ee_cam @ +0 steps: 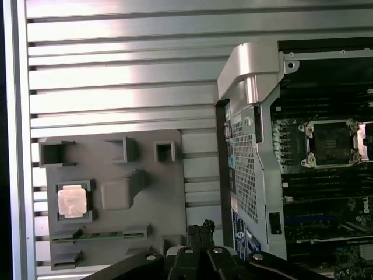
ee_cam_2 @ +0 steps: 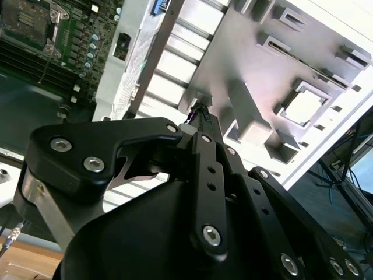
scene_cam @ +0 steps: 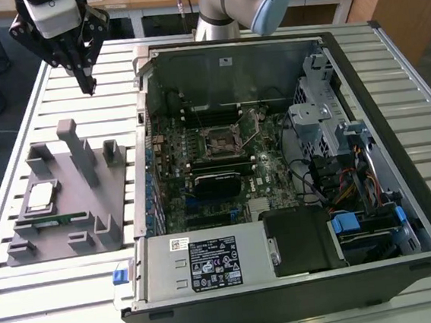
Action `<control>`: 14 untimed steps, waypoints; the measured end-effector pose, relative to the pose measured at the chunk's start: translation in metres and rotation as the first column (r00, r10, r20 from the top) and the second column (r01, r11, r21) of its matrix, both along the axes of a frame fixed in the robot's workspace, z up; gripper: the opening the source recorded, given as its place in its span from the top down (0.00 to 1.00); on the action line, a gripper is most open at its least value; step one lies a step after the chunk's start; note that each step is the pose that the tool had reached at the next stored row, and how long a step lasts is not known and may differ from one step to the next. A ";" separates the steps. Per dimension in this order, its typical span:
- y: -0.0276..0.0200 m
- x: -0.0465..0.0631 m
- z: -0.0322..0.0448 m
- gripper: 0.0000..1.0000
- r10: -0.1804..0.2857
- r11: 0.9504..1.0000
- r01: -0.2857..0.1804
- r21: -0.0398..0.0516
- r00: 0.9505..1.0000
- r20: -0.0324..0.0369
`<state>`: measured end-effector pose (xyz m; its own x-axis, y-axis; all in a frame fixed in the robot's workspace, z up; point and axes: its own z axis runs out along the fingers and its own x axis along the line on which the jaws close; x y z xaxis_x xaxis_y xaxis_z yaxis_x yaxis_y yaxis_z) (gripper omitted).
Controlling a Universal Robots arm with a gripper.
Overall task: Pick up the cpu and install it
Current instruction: 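Reach for the cpu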
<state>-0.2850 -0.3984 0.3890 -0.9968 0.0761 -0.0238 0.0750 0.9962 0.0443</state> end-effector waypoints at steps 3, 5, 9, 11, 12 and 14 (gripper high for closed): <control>0.0000 -0.008 -0.0002 0.89 0.000 1.000 0.000 0.000 1.000 0.000; 0.0000 -0.013 -0.0003 0.89 0.000 1.000 0.000 0.000 1.000 0.000; 0.0000 -0.023 -0.0006 0.89 0.000 1.000 0.000 0.000 1.000 0.000; 0.0000 -0.028 -0.0008 0.89 0.000 1.000 0.000 0.000 1.000 0.000; 0.0000 -0.030 -0.0009 0.89 0.000 1.000 0.000 0.000 1.000 0.000; 0.0000 -0.035 -0.0010 0.89 0.000 1.000 0.000 0.000 1.000 0.000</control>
